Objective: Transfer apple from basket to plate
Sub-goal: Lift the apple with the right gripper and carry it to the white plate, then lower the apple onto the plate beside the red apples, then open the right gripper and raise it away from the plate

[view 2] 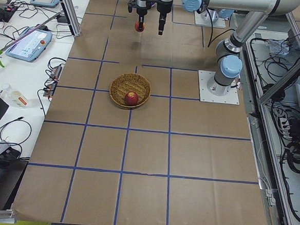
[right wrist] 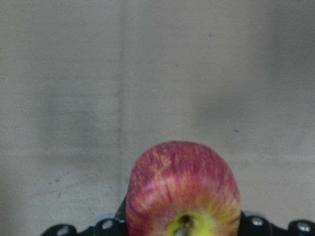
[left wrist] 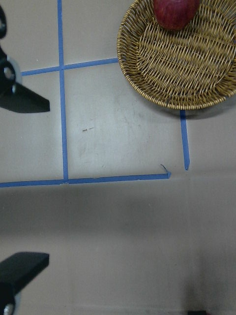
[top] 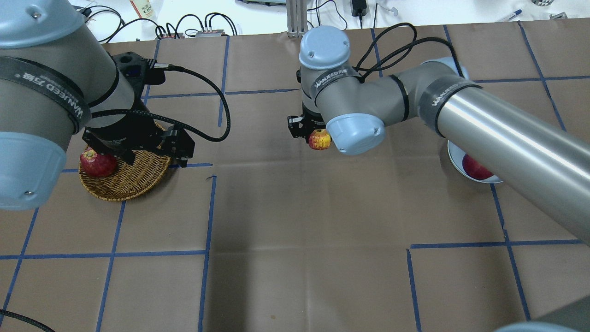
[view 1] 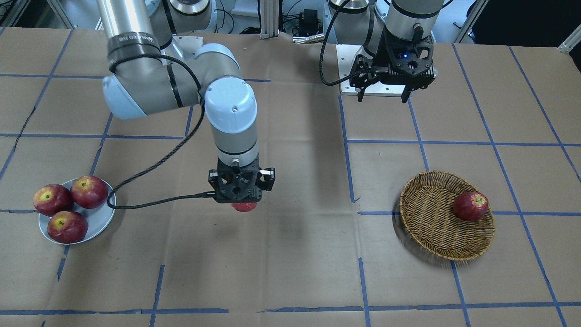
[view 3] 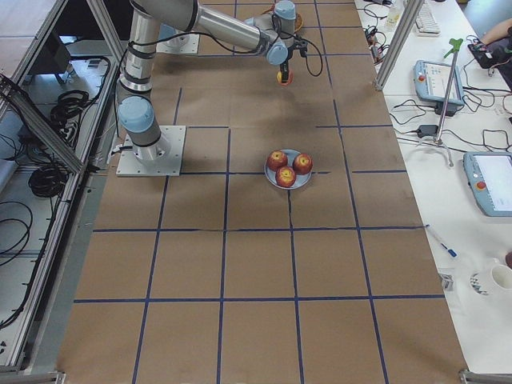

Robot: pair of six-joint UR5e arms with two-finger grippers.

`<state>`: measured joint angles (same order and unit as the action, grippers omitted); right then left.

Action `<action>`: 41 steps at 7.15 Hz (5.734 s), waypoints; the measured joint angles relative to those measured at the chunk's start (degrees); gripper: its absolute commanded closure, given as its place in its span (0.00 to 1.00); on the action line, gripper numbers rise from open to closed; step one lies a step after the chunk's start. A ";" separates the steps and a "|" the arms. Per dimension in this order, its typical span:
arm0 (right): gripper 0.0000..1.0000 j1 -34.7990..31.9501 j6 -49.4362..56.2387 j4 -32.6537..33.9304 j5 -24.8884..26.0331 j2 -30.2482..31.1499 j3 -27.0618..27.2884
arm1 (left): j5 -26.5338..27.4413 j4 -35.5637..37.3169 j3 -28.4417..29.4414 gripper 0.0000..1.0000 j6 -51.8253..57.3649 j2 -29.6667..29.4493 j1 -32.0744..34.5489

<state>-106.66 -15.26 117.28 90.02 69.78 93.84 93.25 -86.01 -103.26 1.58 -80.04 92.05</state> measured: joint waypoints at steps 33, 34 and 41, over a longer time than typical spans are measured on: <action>0.00 17.92 16.39 -25.48 -2.24 29.09 8.84 | 0.00 -0.04 -1.95 0.01 0.09 1.11 -0.38; 0.00 17.79 14.87 -26.77 -2.26 29.30 8.14 | 0.00 -0.04 -1.94 0.01 0.09 1.11 -0.38; 0.00 17.63 13.23 -30.94 -1.02 25.33 1.99 | -0.06 -0.03 -1.89 0.01 0.09 1.08 -0.38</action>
